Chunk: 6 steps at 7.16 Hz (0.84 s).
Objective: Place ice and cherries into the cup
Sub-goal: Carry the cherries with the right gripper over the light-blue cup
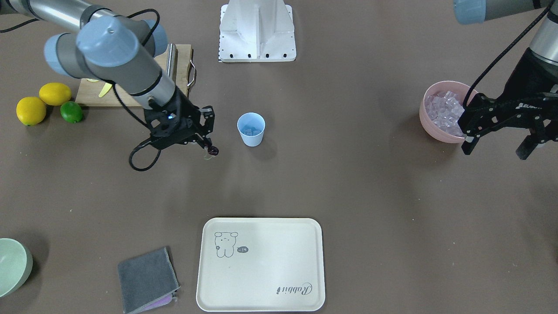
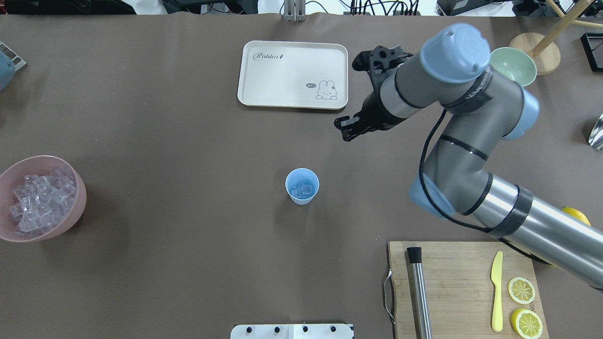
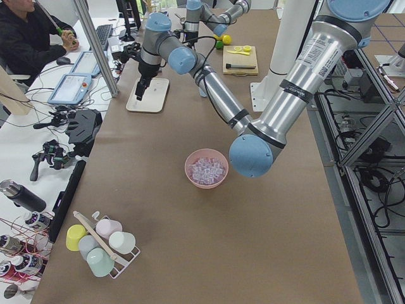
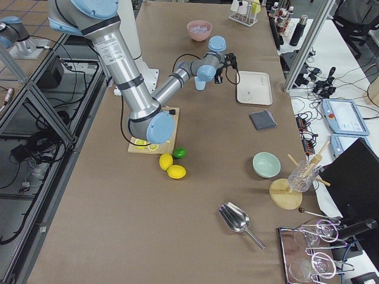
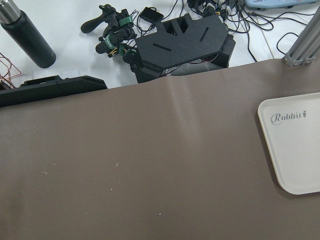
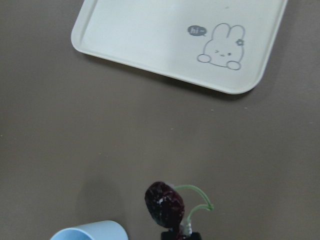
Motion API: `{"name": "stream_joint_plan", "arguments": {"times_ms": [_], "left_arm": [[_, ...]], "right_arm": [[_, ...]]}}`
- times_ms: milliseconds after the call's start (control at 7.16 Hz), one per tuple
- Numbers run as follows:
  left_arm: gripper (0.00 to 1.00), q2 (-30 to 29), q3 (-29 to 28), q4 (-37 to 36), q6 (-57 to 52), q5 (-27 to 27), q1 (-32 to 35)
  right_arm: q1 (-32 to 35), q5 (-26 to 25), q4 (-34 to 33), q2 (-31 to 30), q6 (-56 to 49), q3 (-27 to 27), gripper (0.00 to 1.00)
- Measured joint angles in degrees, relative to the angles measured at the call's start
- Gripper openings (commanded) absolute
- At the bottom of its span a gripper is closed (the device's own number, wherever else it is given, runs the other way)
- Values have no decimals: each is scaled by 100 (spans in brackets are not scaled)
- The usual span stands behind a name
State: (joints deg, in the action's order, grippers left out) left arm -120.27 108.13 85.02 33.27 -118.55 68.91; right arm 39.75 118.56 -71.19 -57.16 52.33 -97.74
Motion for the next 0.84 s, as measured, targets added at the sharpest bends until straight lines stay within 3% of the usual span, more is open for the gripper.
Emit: {"name": "stream_joint_plan", "arguments": {"times_ms": [279,838], "left_arm": [[98,24,-15,-9,4,-1,61],[98,129,-28,-12,-3,-119,219]], "right_arm": [[-589,-629,0,219,217,6,0],[-1242,-1147,0,297,426,3,3]]}}
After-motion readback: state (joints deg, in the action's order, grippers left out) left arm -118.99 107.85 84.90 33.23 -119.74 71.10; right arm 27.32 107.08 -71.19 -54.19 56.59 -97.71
